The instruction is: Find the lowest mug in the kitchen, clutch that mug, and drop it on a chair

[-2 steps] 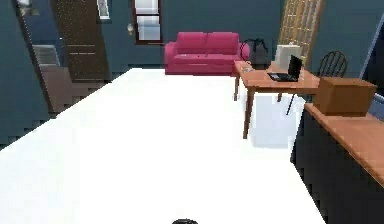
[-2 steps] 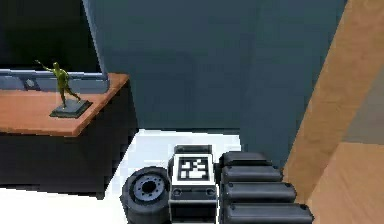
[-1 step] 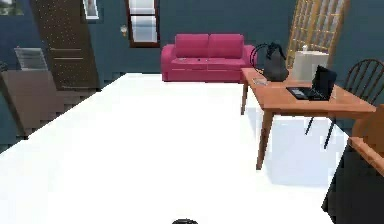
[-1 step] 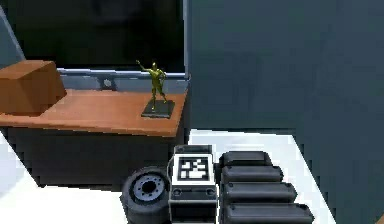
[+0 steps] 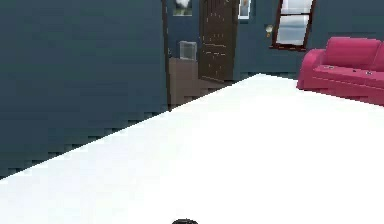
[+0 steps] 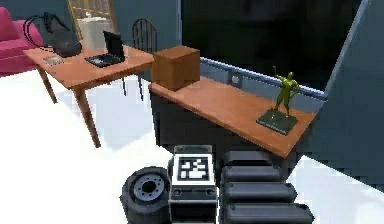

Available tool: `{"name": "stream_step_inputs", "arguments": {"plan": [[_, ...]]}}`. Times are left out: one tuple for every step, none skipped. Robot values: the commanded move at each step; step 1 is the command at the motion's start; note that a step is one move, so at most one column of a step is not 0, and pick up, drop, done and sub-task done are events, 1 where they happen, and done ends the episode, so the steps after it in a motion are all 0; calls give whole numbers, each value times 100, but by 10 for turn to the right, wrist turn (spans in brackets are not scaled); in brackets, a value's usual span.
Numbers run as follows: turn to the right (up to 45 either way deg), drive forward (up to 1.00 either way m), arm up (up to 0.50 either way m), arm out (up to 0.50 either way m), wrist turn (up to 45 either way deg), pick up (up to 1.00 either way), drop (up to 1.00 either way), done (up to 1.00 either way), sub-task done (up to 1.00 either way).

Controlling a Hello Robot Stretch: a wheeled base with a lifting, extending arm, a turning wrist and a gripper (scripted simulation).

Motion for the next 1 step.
{"name": "stream_step_inputs", "arguments": {"plan": [[0, 100, 0, 0, 0, 0, 0, 0, 0]]}}
